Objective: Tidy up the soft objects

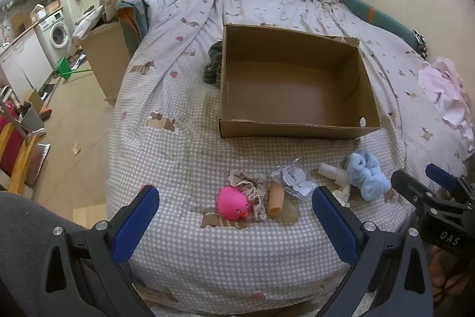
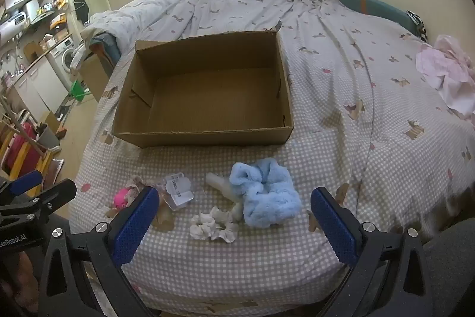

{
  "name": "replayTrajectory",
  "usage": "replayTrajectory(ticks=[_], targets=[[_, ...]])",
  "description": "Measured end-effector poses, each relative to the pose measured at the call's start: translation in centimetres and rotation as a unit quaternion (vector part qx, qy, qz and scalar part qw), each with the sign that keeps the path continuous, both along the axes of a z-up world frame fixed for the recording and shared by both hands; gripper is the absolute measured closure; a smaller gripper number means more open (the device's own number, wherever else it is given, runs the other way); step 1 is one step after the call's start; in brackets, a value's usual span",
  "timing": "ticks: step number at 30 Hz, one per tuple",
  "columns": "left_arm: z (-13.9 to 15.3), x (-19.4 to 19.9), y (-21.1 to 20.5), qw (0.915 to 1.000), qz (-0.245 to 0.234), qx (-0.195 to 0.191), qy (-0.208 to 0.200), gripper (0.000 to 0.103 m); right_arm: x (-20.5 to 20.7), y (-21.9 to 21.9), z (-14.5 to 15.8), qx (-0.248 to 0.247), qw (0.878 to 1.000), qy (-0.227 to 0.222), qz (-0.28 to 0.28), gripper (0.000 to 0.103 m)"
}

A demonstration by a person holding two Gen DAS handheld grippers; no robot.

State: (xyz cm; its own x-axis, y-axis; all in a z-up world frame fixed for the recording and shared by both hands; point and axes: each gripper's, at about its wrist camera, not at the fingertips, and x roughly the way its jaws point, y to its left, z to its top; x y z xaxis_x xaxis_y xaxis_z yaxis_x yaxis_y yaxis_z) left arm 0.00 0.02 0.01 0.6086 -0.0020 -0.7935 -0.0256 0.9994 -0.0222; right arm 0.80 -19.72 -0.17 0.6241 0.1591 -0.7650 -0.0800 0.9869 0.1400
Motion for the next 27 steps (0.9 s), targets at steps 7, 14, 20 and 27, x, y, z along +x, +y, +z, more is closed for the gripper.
replayTrajectory(ticks=[7, 14, 20, 27], targets=[[0.01, -0.01, 0.03, 1.0, 0.001, 0.001, 0.0, 0.0, -0.01, -0.07, -0.07, 0.001, 1.0, -0.003, -0.001, 0.0], [0.39, -0.08, 0.9, 1.0, 0.001, 0.003, -0.001, 0.0, -0.02, -0.07, -0.1, 0.0, 1.0, -0.003, 0.0, 0.0], [0.06, 0.02, 0.03, 1.0, 0.002, 0.005, -0.001, 0.0, -0.05, 0.06, -0.07, 0.0, 1.0, -0.002, 0.0, 0.0], [-0.02, -0.07, -0.05, 1.0, 0.004, 0.008, -0.003, 0.0, 0.02, -0.3, 0.08, 0.002, 1.0, -0.002, 0.001, 0.0]])
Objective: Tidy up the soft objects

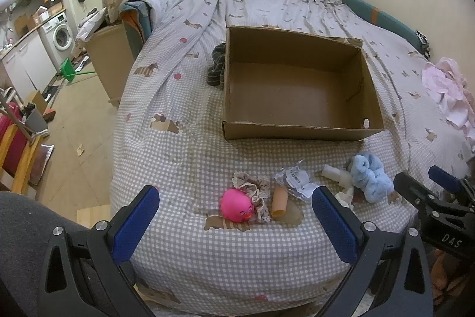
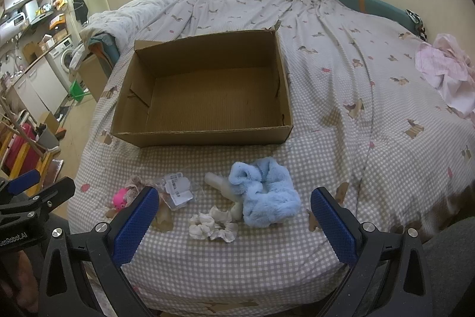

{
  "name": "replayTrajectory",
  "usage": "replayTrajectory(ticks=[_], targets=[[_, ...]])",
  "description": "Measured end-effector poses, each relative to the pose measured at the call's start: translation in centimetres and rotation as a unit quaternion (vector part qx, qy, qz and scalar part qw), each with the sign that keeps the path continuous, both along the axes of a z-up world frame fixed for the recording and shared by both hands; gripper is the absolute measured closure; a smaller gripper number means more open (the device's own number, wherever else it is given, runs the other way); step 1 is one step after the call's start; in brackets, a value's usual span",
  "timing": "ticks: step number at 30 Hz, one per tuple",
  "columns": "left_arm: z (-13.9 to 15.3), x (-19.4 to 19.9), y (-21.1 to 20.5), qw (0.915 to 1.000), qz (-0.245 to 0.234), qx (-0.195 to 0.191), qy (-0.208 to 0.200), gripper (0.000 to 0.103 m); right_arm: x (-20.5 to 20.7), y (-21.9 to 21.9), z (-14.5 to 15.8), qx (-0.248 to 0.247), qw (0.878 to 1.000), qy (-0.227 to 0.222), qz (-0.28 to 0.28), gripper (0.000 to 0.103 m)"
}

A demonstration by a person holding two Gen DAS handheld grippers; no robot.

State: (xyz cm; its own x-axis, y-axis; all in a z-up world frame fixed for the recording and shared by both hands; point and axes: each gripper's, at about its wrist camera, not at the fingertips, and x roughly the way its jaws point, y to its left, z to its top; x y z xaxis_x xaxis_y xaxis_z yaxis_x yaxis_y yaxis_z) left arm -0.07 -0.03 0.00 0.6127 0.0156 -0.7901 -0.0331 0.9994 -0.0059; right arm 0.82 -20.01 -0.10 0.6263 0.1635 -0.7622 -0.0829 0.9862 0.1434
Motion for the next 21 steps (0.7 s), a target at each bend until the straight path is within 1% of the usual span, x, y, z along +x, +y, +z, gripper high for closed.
replayTrajectory(ticks=[17, 21], targets=[[-0.09, -0.03, -0.17, 1.0, 0.001, -0.001, 0.0, 0.0, -0.04, 0.56, -0.03, -0.001, 1.0, -0.003, 0.0, 0.0], [-0.11, 0.17, -0.08, 1.0, 0.005, -0.006, -0.001, 0.0, -0.03, 0.59, 0.03, 0.0, 1.0, -0.003, 0.0, 0.0]])
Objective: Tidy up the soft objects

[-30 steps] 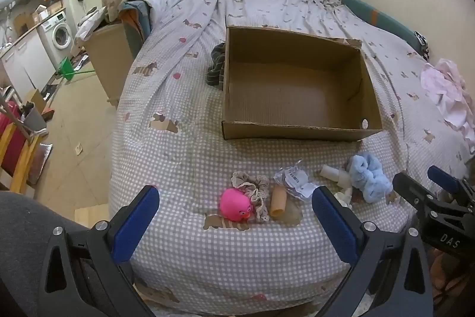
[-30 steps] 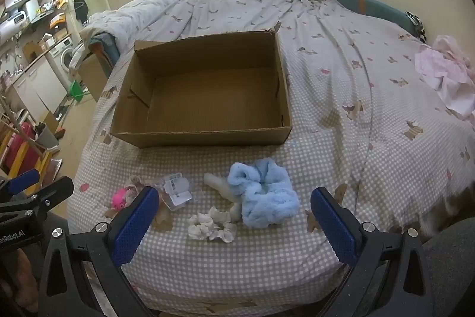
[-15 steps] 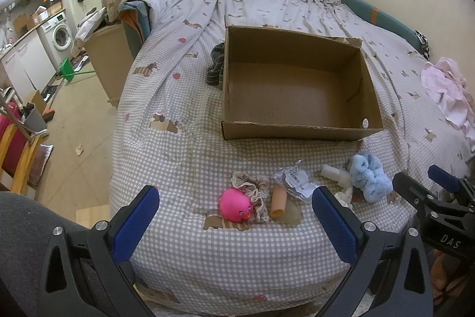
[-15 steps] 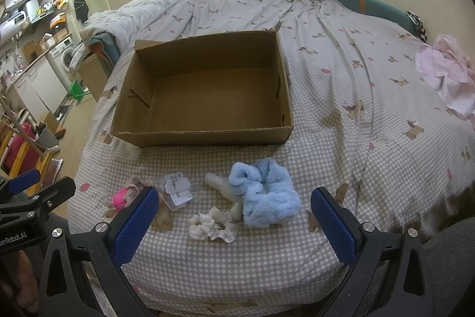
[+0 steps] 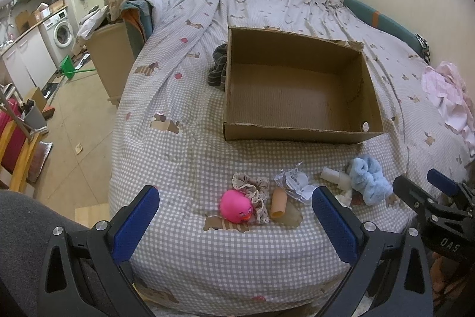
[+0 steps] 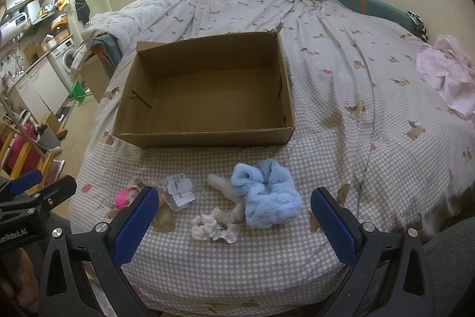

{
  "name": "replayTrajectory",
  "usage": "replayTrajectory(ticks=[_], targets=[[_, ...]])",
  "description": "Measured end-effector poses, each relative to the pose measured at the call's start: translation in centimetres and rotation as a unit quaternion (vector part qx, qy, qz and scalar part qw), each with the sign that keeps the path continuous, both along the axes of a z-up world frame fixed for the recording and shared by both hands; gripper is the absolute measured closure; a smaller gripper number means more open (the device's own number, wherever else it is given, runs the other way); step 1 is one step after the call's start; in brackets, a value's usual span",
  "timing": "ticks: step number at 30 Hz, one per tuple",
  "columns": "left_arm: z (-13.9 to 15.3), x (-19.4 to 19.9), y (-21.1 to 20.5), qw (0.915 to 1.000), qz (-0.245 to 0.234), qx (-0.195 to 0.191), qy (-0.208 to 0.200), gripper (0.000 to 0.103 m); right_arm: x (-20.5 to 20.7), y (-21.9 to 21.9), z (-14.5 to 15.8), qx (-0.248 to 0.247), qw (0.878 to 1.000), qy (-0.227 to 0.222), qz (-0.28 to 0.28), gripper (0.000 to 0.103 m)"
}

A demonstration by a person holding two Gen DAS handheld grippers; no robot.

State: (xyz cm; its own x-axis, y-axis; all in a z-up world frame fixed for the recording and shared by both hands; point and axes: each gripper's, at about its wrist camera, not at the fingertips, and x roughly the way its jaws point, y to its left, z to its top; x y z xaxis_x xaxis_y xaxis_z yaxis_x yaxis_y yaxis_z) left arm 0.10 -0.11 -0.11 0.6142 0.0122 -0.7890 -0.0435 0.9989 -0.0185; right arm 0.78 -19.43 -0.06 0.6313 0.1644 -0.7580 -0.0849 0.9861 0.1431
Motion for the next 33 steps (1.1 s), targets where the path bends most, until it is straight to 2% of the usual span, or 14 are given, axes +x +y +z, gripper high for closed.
replayTrajectory(ticks=[33], targets=[[0.12, -0.14, 0.67, 0.9999, 0.005, -0.009, 0.003, 0.0, 0.01, -0.1, -0.13, -0.004, 1.0, 0.0, -0.003, 0.0]])
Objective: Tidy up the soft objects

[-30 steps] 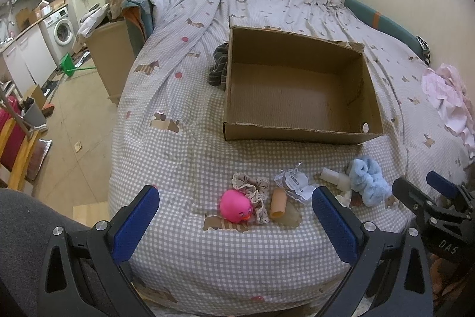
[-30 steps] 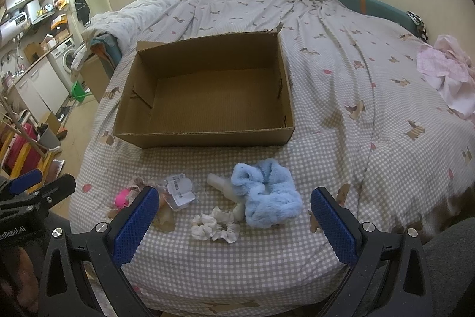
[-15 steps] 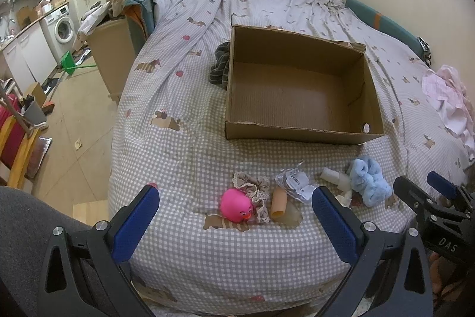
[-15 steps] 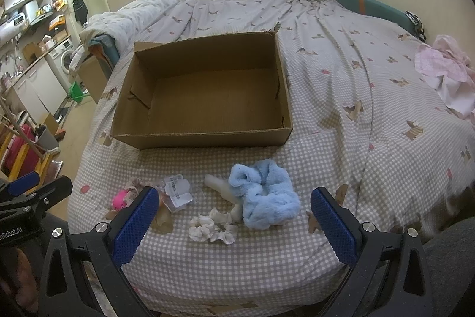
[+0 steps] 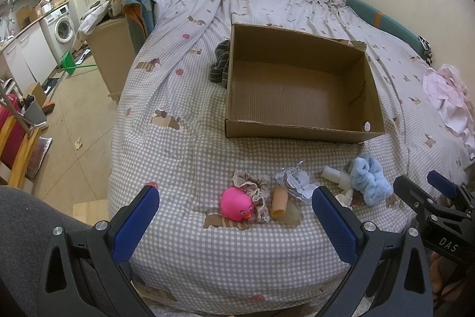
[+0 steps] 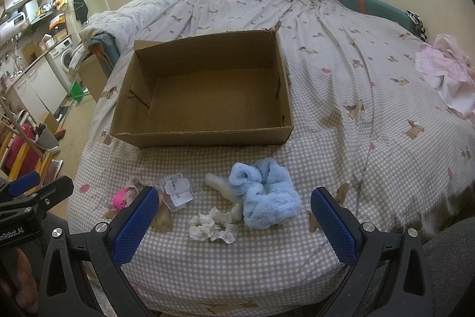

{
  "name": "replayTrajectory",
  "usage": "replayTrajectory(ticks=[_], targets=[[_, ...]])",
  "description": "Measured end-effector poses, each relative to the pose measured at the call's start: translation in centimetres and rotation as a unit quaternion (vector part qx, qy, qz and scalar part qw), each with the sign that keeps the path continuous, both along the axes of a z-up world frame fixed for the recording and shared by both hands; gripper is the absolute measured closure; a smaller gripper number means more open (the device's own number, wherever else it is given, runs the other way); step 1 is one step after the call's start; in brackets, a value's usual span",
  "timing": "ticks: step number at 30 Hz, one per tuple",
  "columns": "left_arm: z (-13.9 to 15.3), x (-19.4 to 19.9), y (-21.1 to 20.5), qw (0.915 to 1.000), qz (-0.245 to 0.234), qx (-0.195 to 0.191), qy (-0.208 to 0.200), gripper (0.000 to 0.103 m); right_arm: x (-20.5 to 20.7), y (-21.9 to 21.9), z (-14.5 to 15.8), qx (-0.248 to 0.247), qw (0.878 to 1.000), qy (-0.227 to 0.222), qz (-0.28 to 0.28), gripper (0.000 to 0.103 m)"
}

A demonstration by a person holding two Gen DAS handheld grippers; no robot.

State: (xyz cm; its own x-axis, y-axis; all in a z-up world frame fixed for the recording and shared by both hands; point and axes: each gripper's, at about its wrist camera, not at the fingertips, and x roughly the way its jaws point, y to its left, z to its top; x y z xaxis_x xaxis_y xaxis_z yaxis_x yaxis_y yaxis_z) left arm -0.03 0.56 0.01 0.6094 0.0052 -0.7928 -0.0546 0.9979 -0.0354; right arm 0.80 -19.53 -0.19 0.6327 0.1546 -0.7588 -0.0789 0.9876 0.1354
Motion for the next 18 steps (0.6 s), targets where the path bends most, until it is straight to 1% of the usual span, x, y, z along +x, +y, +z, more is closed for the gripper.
replayTrajectory(ticks=[3, 18], targets=[[-0.02, 0.05, -0.02, 1.0, 0.0, 0.0, 0.0, 0.0, 0.08, -0.05, -0.07, 0.006, 1.0, 0.003, 0.002, 0.0], [-0.02, 0.05, 0.01, 1.0, 0.0, -0.001, 0.001, 0.0, 0.08, 0.11, -0.36, 0.006, 1.0, 0.004, 0.001, 0.0]])
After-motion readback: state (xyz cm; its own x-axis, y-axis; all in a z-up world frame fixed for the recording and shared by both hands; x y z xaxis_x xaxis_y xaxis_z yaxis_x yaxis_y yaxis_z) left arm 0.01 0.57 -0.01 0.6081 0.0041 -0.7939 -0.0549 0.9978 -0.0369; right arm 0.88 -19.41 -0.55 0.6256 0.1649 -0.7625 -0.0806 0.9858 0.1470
